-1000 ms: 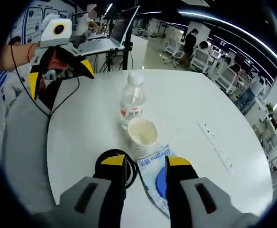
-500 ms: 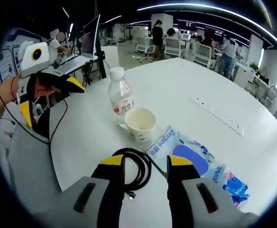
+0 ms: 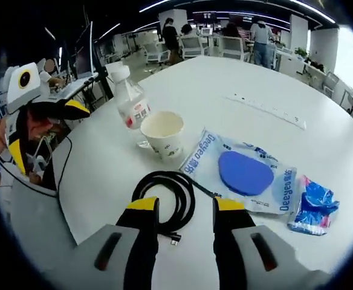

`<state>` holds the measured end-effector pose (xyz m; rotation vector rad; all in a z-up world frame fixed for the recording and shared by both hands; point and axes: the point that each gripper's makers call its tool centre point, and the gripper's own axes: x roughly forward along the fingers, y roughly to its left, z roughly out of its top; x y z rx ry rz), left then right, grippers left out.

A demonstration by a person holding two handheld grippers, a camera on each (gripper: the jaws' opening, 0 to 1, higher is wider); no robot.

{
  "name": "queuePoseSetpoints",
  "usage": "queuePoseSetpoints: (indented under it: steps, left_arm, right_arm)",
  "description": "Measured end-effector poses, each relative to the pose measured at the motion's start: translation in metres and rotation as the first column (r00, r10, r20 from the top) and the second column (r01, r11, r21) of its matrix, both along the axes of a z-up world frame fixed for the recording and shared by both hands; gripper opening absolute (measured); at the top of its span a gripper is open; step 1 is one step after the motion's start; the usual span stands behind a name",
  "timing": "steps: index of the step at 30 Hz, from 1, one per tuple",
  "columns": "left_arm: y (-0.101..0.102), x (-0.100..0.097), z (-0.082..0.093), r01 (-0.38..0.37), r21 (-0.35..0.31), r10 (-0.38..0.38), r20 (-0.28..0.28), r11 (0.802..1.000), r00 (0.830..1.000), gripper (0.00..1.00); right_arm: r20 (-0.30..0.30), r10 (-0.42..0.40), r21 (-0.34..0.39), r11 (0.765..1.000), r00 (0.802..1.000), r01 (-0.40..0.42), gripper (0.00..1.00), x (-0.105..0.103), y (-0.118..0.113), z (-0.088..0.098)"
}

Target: Arrange the tabletop items into an orderly group along one side of the table until the central work area is clear of visible clutter.

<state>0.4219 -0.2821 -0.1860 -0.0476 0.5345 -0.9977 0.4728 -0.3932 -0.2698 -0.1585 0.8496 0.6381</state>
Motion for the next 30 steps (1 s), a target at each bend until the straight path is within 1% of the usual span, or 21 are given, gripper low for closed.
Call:
queuePoseSetpoints:
  steps: [5, 8, 9, 15, 18, 25, 30]
  left_arm:
    - [-0.002, 0.001, -0.007, 0.005, 0.005, -0.005, -0.014, 1.000, 1.000, 0.77]
    - [-0.001, 0.002, -0.013, 0.004, 0.007, -0.003, -0.026, 1.000, 1.000, 0.77]
    - [-0.001, 0.002, -0.014, 0.003, 0.009, -0.003, -0.029, 1.000, 1.000, 0.77]
    - [-0.001, 0.005, -0.023, -0.003, 0.013, 0.003, -0.047, 1.000, 0.999, 0.77]
    - [-0.002, 0.007, -0.027, -0.002, 0.019, 0.003, -0.054, 1.000, 0.999, 0.76]
    - [-0.005, 0.009, -0.031, 0.005, 0.017, -0.004, -0.065, 1.000, 0.998, 0.76]
    - [-0.006, 0.009, -0.034, 0.007, 0.020, -0.006, -0.070, 1.000, 0.998, 0.76]
  right_arm:
    - [-0.039, -0.035, -0.009, 0.999, 0.999, 0.035, 0.32, 0.002, 0.003, -0.019]
    - [-0.053, -0.047, -0.022, 0.999, 0.997, 0.046, 0.32, 0.004, 0.005, -0.028]
    - [-0.064, -0.049, -0.030, 0.998, 0.997, 0.047, 0.32, 0.004, 0.005, -0.031]
    - [-0.085, -0.056, -0.049, 0.997, 0.995, 0.052, 0.31, 0.007, 0.007, -0.046]
    - [-0.092, -0.062, -0.054, 0.997, 0.994, 0.057, 0.30, 0.011, 0.009, -0.051]
    - [-0.099, -0.063, -0.080, 0.995, 0.993, 0.055, 0.28, 0.014, 0.010, -0.057]
    - [-0.108, -0.064, -0.089, 0.995, 0.992, 0.055, 0.25, 0.014, 0.011, -0.061]
